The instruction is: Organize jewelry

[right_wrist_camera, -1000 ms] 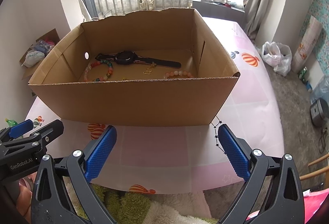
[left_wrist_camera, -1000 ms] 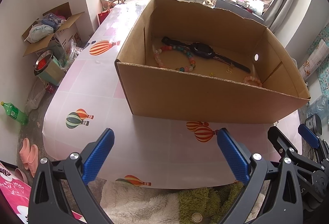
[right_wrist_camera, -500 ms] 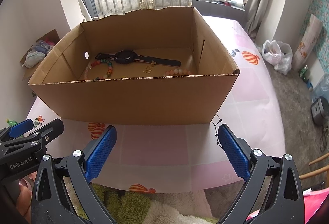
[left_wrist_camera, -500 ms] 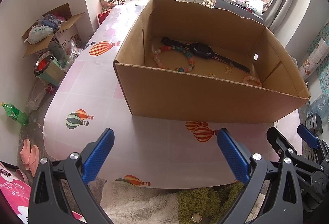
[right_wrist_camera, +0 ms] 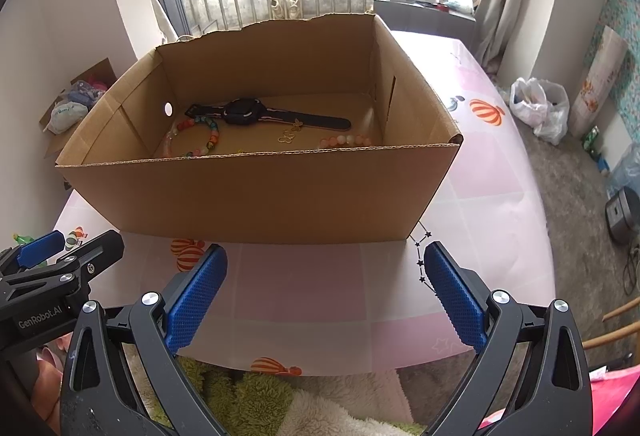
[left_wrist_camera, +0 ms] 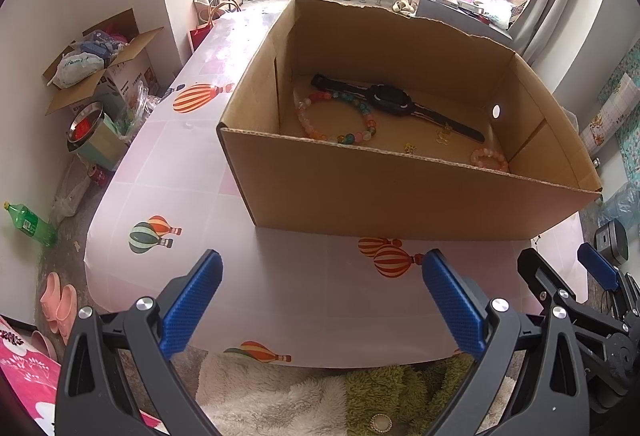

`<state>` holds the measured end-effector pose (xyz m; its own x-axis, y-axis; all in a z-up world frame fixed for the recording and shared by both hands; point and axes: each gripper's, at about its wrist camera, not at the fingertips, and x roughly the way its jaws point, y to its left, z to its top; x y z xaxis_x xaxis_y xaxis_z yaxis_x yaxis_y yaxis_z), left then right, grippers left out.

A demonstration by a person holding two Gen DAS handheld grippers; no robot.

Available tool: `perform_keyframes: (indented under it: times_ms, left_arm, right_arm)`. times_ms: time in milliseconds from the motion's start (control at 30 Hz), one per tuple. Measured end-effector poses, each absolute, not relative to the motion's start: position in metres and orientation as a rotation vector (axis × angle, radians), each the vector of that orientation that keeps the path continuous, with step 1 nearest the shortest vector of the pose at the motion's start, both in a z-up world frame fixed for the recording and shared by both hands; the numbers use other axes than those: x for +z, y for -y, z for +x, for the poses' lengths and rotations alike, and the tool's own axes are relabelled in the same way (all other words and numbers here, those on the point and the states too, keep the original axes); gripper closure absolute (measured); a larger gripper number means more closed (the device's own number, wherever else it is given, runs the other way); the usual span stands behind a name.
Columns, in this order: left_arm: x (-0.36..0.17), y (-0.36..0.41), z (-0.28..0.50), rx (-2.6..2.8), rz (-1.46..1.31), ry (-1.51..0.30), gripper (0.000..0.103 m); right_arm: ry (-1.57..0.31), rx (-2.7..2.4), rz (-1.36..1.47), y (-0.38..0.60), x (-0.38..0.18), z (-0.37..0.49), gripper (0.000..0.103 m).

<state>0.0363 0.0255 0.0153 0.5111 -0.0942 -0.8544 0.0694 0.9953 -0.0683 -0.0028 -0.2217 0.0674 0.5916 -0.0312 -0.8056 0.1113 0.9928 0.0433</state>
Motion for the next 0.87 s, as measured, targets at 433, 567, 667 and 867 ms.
perform_keyframes:
  times_ms: [433, 567, 667, 867]
  left_arm:
    - [0.0152, -0.0241, 0.036, -0.098, -0.024, -1.029, 0.006]
    - [0.016, -0.0231, 0.0358, -0.098, -0.02, -1.027, 0.006]
    - [0.0166, -0.0216, 0.0356, -0.098, -0.016, -1.026, 0.006]
    - [0.016, -0.0222, 0.0354, -0.096, -0.017, -1.029, 0.006]
  right_arm:
    - [-0.936, -0.083, 0.097, 0.2233, 0.0673, -0.0033, 0.008]
    - [-0.939, -0.086, 0.103, 0.2238, 0.0669, -0.0034, 0.008]
    - [-0.94, -0.088, 0.106, 0.2237, 0.0665, -0.0034, 0.008]
    - [-0.94, -0.088, 0.106, 0.2241, 0.0663, -0.0033, 0.008]
